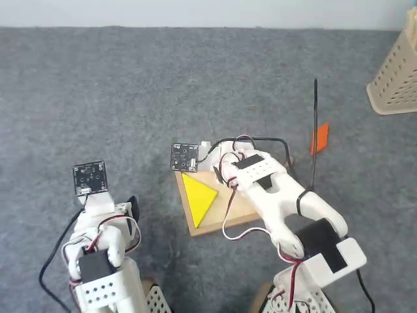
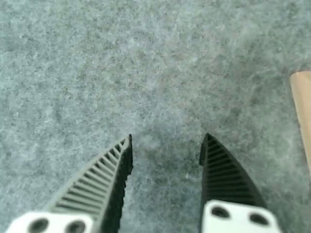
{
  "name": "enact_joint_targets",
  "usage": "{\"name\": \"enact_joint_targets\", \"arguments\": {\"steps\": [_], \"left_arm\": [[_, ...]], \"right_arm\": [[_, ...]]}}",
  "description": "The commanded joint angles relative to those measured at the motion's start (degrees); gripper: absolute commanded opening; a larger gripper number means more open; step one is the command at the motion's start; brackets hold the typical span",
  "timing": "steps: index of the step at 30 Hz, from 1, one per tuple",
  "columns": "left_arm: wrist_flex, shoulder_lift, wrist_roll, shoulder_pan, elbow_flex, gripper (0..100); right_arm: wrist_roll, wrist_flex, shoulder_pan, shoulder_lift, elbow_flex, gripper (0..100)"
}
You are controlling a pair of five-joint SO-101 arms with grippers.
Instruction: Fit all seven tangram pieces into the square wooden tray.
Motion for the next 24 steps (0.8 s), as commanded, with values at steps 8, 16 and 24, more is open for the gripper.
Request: {"name": "enact_joint_targets", "arguments": {"steps": [8,16,24], "left_arm": [[0.3,-0.9,-0.3,0.2,-0.7,22],[0.3,-0.9,-0.3,0.2,-0.7,22],[0.3,-0.9,-0.3,0.2,-0.7,22]], "right_arm": [[-2.9,0.6,-0.2,-1.8,0.4,10.3],[-2.7,12.2,-1.5,-11.7,0.4,8.0],[-2.7,14.3,-2.9,-21.1,5.9,8.0]]}}
